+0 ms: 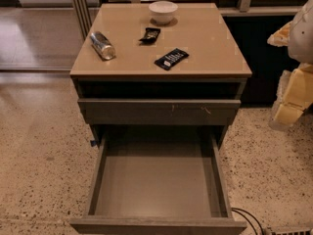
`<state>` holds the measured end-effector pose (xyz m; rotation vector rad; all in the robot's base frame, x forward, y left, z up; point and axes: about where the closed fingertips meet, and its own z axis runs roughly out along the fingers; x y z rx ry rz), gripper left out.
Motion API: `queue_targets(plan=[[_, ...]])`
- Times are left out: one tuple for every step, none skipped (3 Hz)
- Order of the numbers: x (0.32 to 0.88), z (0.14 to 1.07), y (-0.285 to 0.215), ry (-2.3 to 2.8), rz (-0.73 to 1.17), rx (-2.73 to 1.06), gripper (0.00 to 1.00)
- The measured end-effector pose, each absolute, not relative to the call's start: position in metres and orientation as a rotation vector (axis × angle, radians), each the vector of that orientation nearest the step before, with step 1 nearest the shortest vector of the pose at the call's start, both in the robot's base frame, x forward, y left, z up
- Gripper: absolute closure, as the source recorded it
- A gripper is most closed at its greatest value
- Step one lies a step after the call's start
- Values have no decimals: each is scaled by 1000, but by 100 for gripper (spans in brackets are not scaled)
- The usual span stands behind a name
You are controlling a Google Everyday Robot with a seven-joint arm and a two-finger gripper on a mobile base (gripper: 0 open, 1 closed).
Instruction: Place rxbar blueberry into middle drawer
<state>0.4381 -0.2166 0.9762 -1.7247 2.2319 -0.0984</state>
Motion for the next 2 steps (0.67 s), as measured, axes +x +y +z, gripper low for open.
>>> queue_targets(plan=[[439,977,-216,2230,-103,-1720,0],[454,964,-221,2247,-76,-1666,0]])
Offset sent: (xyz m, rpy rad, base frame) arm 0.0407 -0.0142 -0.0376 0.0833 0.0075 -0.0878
